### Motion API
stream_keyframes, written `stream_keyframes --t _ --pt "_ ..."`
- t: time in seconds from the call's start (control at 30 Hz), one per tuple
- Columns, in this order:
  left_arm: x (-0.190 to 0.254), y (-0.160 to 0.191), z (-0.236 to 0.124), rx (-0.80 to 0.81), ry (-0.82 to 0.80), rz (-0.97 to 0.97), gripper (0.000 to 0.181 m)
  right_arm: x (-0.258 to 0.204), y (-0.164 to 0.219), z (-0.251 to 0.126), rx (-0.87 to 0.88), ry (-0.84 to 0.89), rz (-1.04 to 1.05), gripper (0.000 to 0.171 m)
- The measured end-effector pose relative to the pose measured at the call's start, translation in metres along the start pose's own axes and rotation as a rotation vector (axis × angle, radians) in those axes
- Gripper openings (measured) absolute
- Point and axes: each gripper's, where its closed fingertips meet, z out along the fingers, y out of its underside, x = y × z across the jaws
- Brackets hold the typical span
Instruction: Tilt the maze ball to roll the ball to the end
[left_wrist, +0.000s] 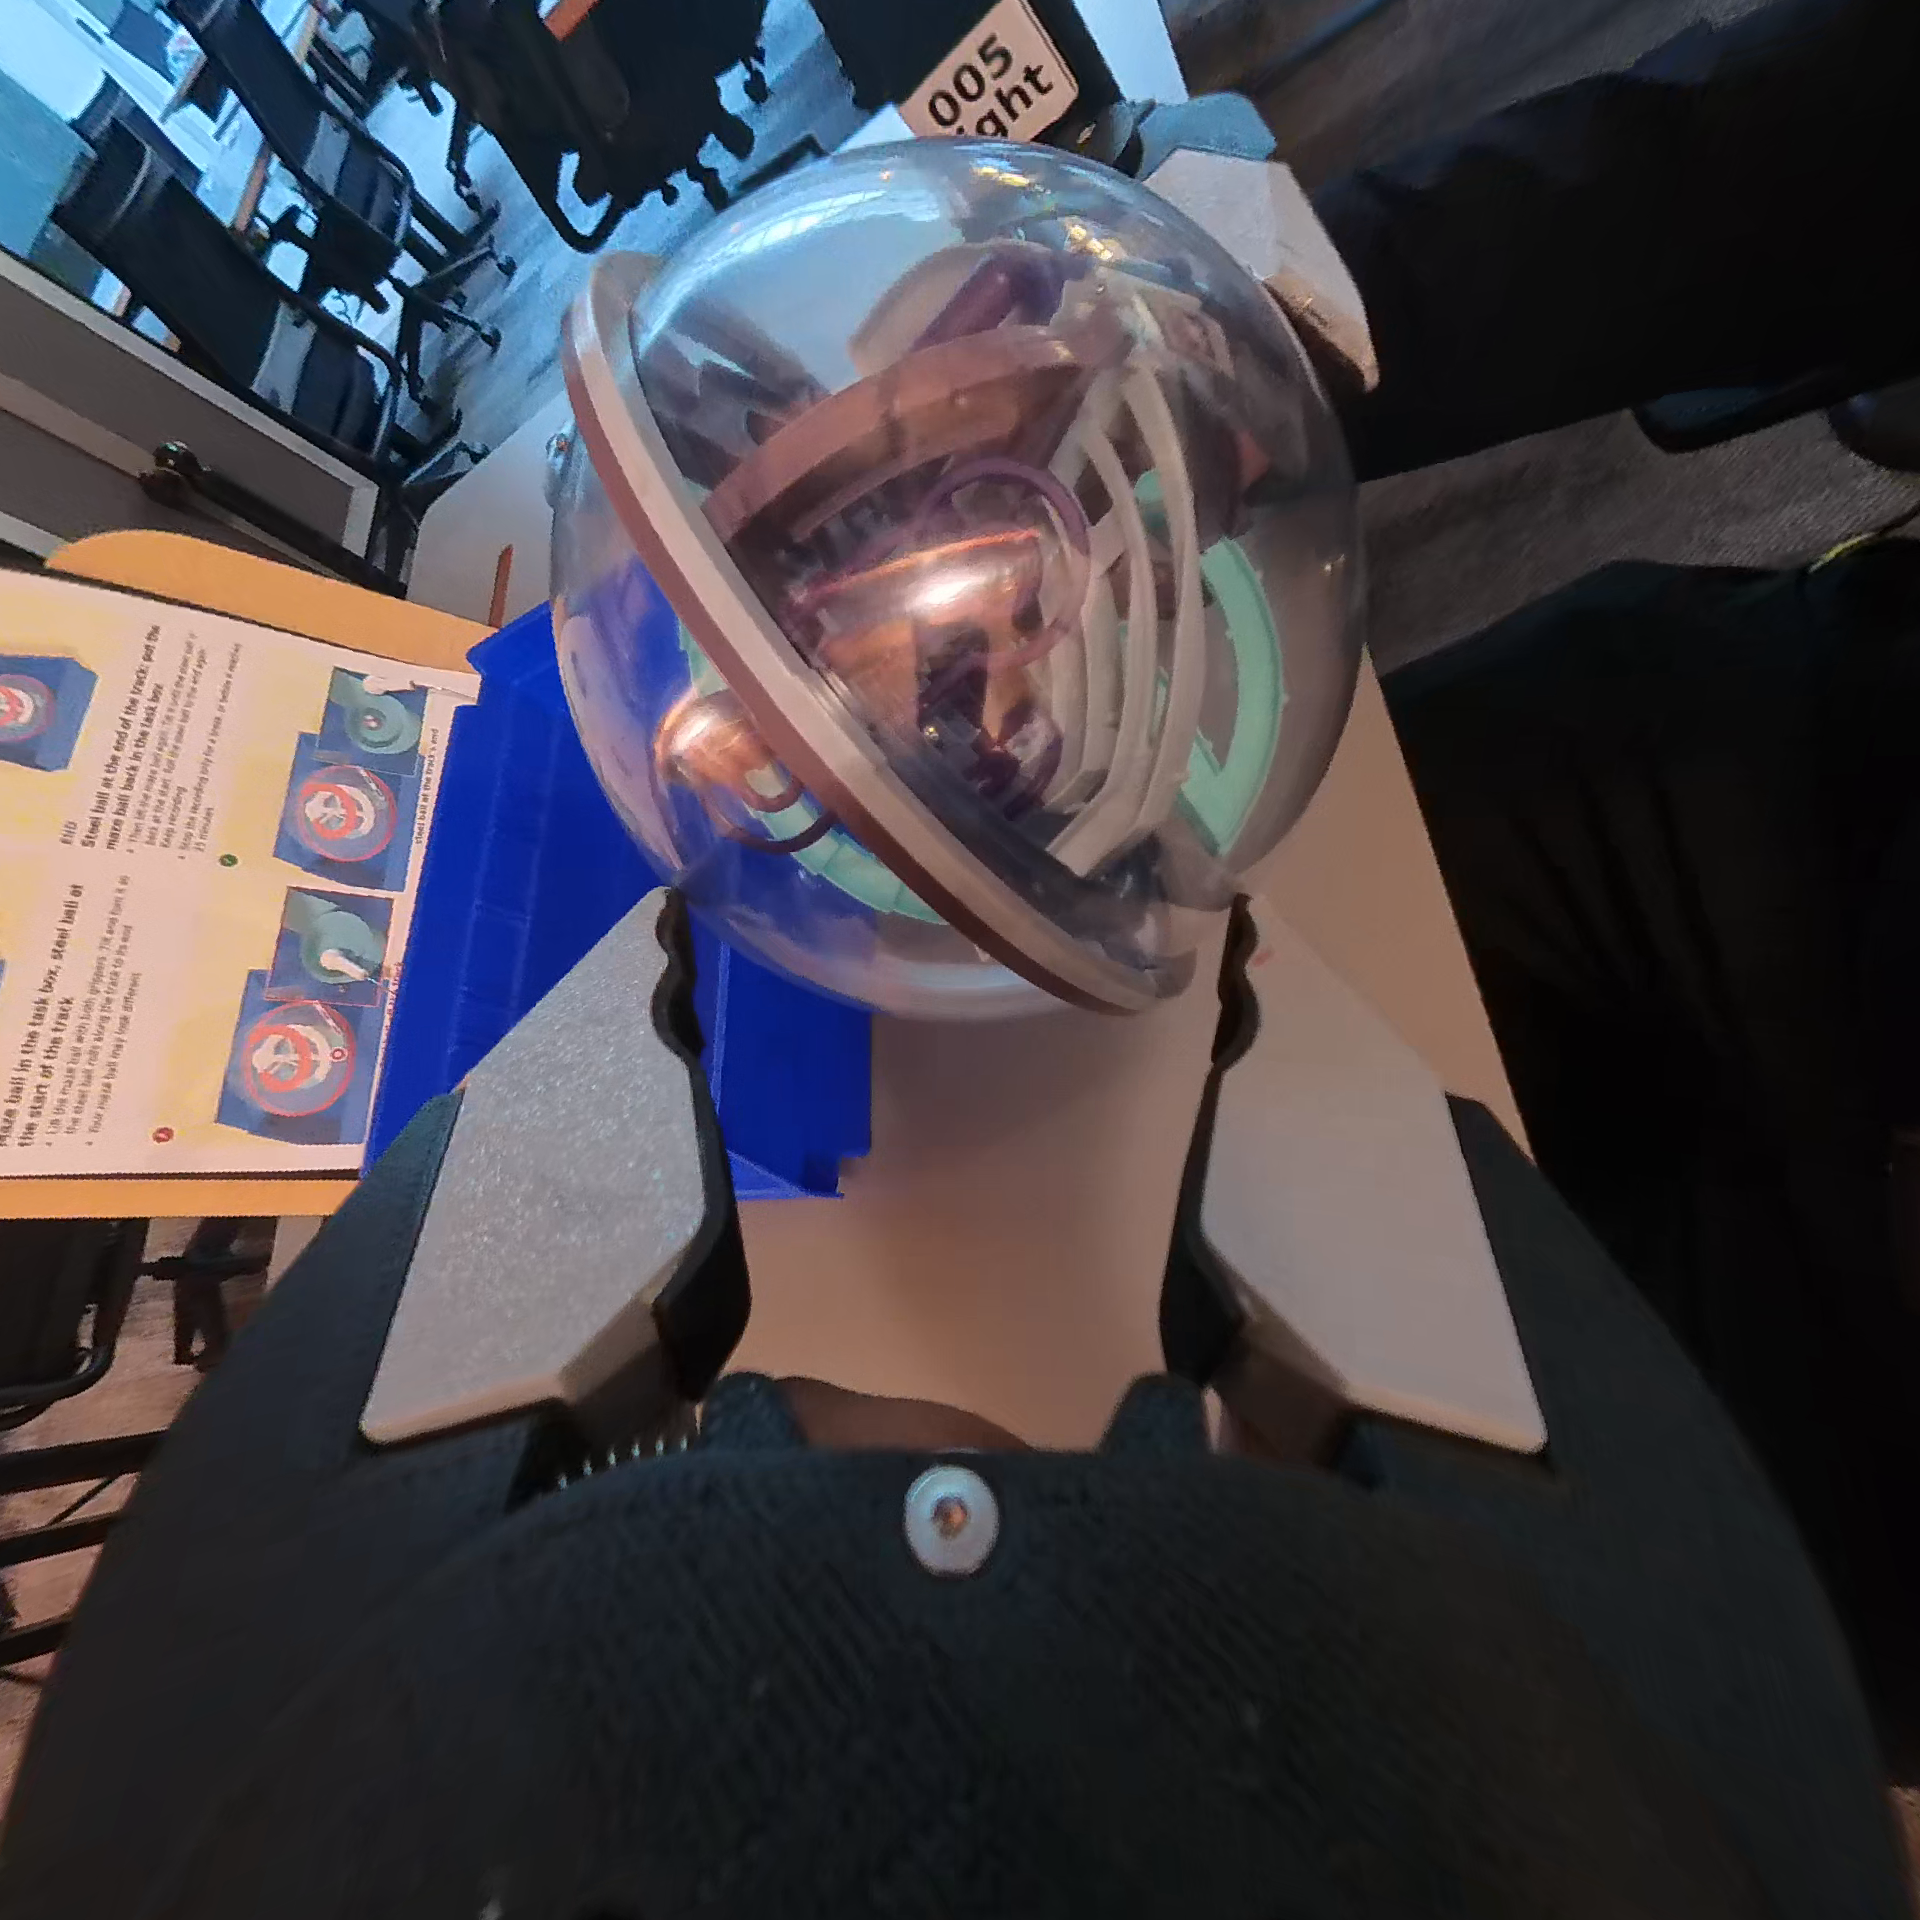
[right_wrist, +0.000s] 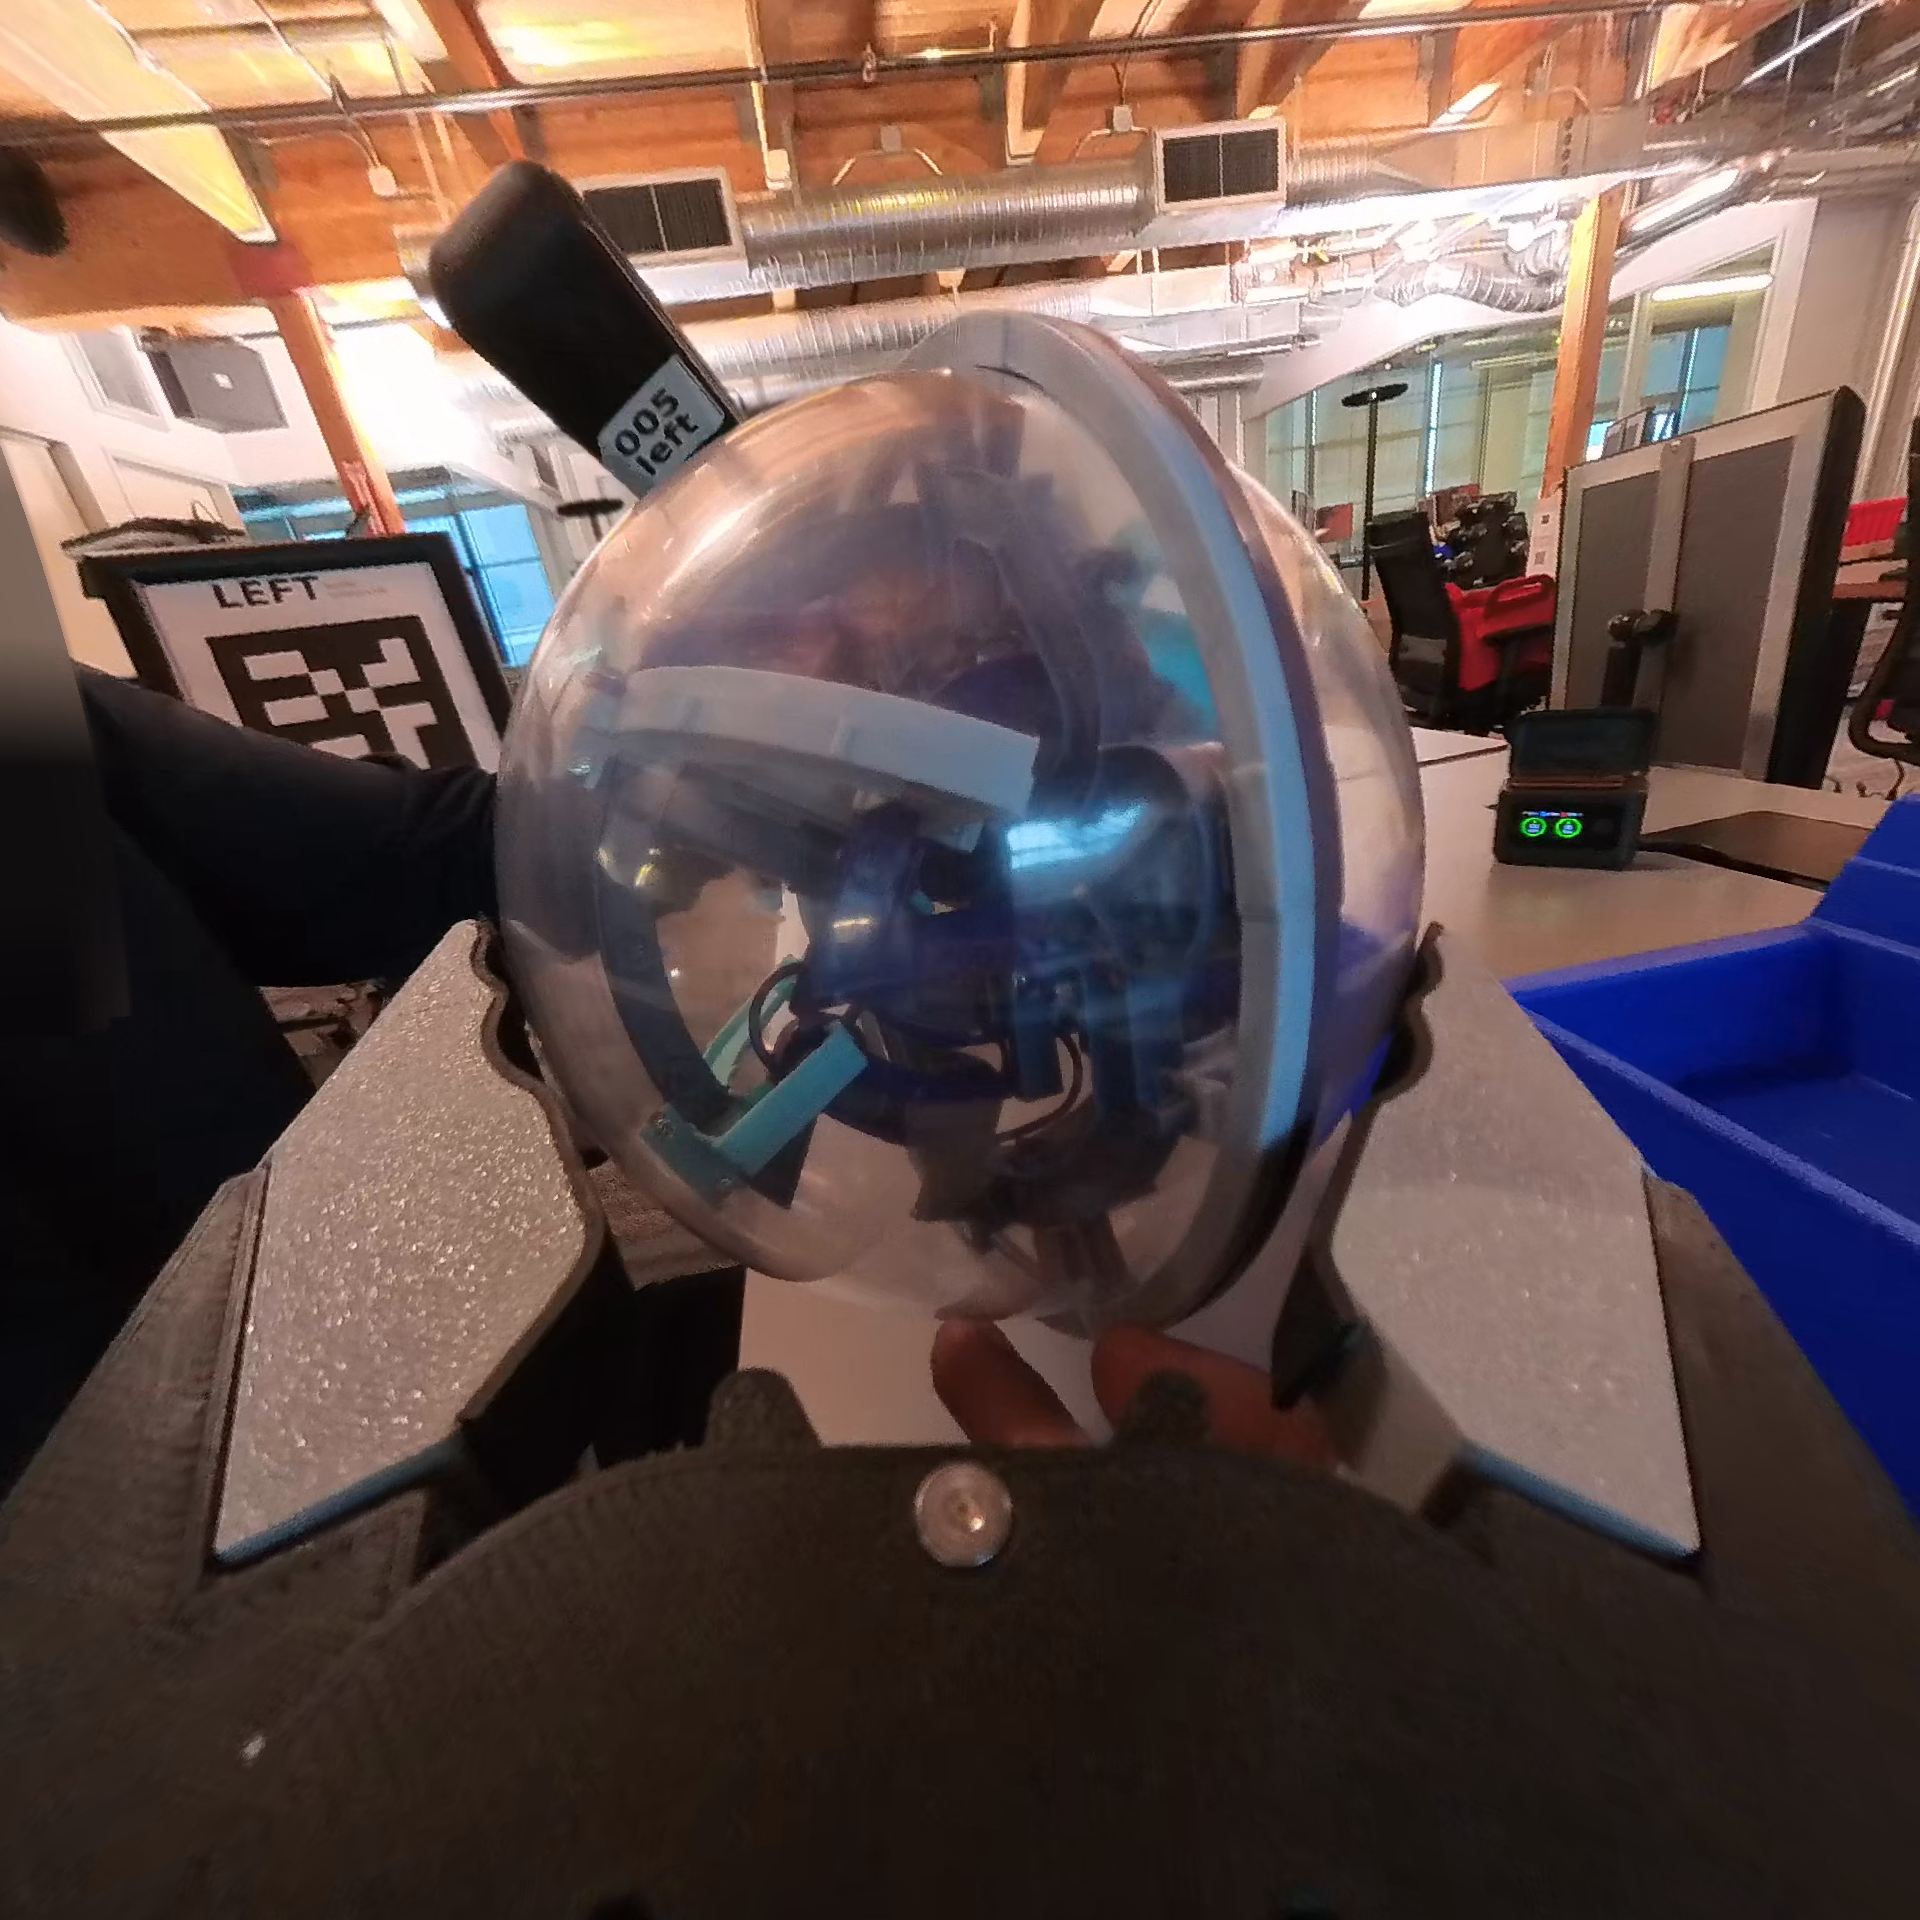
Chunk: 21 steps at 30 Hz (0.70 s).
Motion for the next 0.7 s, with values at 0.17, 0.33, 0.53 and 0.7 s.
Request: stream_keyframes --t 0.17,0.33,0.53,0.7 --pt "0.003 -0.005 -0.001 -0.019 -0.003 0.026 0.1 -0.004 0.001 -0.002 0.03 -0.021 -0.005 0.157" --pt "0.004 -0.01 -0.002 -0.039 -0.012 0.062 0.102 -0.006 0.0 -0.003 0.069 -0.04 -0.03 0.157" --pt "0.003 -0.015 -0.004 -0.082 -0.016 0.119 0.102 -0.008 -0.001 -0.004 0.113 -0.053 -0.075 0.157" --pt "0.005 -0.022 -0.008 -0.095 -0.046 0.18 0.103 -0.012 -0.004 -0.003 0.147 -0.065 -0.146 0.157"
